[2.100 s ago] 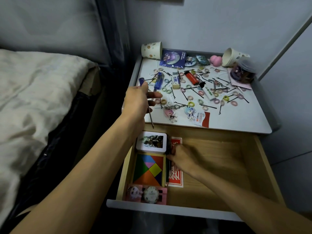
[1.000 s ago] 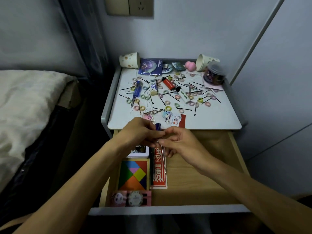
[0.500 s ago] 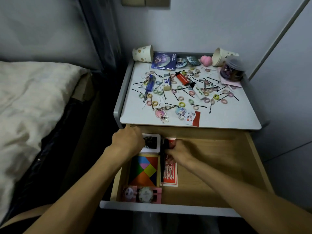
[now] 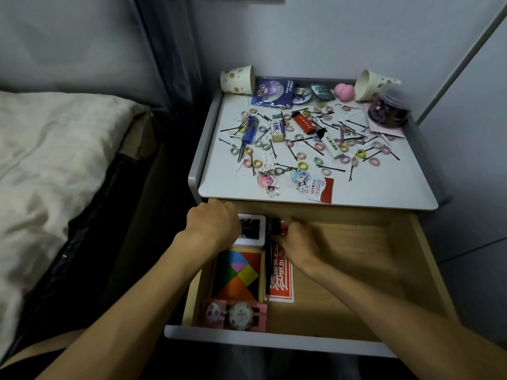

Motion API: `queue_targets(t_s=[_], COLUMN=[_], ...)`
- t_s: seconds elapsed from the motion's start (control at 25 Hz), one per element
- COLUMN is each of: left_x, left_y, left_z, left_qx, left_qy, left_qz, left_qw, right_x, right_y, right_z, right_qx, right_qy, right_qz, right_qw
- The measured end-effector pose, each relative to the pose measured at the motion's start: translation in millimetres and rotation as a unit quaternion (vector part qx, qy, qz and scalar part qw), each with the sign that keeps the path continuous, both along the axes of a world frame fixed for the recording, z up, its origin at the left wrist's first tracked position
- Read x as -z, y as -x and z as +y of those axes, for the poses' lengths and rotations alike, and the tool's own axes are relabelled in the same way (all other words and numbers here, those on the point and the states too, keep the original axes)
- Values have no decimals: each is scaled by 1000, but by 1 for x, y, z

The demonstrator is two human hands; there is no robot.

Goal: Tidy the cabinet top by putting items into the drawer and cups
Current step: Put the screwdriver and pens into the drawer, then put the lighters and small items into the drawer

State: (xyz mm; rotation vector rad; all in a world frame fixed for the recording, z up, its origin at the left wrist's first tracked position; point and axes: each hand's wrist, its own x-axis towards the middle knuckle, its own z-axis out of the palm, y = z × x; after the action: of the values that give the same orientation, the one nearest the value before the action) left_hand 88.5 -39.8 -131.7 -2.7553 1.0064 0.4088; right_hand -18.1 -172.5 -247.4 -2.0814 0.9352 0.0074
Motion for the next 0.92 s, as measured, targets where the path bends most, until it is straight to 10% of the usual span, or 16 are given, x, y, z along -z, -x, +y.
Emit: queue_targets(t_s=[0.64,0.92], left_x=[-13,-32], left_y=[-1,-7], left_z=[-9,-24], left_qx=[-28,-67], left_qy=[87,312], left_qz=[-45,-4], left_qw=[995,948], right_x=[-1,-66], right_y=[7,37], right_z=[2,-1], right_qx=[-6,-60], right_qy=[60,121], right_qz=[-13,-77], right_qw=[998,988])
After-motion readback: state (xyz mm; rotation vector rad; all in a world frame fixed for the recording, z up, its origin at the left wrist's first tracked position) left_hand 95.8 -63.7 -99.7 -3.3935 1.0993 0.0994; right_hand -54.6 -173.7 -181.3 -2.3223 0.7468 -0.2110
